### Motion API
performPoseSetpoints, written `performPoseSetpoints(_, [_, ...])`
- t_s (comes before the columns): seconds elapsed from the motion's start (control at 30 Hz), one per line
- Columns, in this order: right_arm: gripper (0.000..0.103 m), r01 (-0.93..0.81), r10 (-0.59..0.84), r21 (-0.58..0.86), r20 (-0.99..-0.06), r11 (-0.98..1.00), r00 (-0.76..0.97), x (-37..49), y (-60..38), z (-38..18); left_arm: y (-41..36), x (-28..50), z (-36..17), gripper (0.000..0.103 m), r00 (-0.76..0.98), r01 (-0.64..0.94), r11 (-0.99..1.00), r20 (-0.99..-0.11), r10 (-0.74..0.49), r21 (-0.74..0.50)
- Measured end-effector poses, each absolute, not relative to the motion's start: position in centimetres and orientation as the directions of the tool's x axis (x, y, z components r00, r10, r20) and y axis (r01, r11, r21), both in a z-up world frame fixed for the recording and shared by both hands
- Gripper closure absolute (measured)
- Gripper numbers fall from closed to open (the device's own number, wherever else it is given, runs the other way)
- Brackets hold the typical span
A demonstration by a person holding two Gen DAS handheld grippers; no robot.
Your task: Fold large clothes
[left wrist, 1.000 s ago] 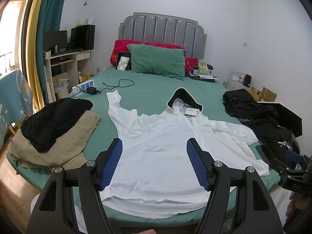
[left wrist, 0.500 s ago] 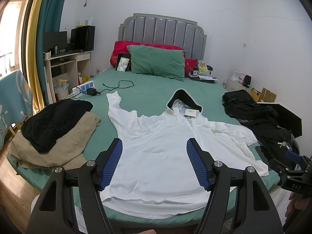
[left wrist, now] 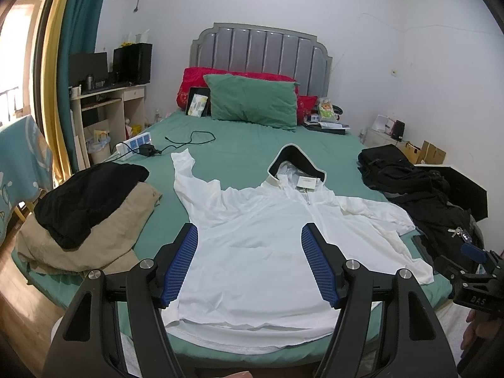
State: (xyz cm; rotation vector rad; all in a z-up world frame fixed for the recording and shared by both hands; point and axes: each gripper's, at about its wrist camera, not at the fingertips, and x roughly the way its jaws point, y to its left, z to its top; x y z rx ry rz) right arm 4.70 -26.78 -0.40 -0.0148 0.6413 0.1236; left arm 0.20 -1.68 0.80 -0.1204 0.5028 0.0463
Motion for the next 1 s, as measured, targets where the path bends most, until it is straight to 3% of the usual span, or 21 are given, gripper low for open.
performPoseSetpoints(0.67, [0.001, -0.122, 0.11, 0.021, -0.609, 0.992, 0.785, 6.6, -27.4, -0.7, -2.1, 1.3, 2.0, 0.031, 0.87, -0.035, 0.994, -0.493, -0.02, -0.102])
performPoseSetpoints(1.0, [0.001, -0.154, 0.143, 0.035, -0.615, 0.987, 0.775, 12.1, -27.8, -2.3, -1.6, 7.6, -1.2, 0.031, 0.813, -0.009, 0.998, -0.581, -0.03, -0.064])
